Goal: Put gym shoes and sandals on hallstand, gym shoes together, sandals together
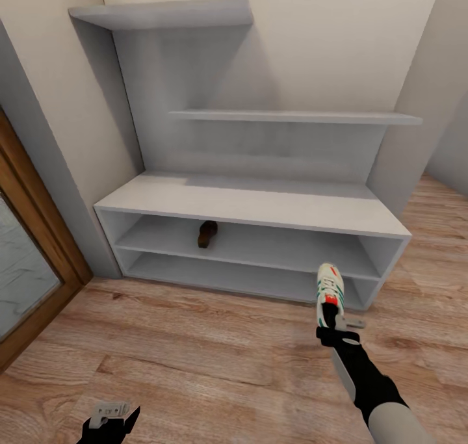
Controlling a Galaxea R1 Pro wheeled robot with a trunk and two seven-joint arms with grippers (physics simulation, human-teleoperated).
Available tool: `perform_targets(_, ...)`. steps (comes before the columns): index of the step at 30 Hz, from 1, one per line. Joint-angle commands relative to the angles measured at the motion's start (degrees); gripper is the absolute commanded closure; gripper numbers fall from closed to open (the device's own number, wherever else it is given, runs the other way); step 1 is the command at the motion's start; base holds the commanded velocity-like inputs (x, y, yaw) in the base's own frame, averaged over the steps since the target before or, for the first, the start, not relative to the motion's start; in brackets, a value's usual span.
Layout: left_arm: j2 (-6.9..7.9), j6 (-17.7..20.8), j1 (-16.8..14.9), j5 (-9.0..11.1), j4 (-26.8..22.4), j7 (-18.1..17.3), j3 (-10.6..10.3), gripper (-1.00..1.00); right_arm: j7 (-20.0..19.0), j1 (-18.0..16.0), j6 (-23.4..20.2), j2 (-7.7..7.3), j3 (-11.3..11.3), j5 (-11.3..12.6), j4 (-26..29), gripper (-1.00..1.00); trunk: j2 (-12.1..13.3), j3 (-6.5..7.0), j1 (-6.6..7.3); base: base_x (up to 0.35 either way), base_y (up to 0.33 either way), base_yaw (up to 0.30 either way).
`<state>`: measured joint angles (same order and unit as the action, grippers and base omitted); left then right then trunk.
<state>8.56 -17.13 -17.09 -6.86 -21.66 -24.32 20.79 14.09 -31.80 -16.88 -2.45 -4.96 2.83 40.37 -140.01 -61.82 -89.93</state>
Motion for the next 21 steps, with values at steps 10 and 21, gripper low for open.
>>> perform_targets(10, -0.07, -0.27, -0.05, -0.61, 0.04, -0.29, 0.26, -1.0, 0.4, -0.28, -3.54, -0.64, -0.04, 0.33, 3.35, 1.0, -0.02, -0.05, 0.01, 0.0, 0.0, 0.0)
perform_targets(21, -0.12, -0.31, -0.05, -0.61, 0.04, -0.29, 0.05, -1.0, 0.41, -2.48, -23.35, -0.86, -0.05, 0.28, 13.35, 1.0, -0.02, -0.05, 0.01, 0.0, 0.0, 0.0)
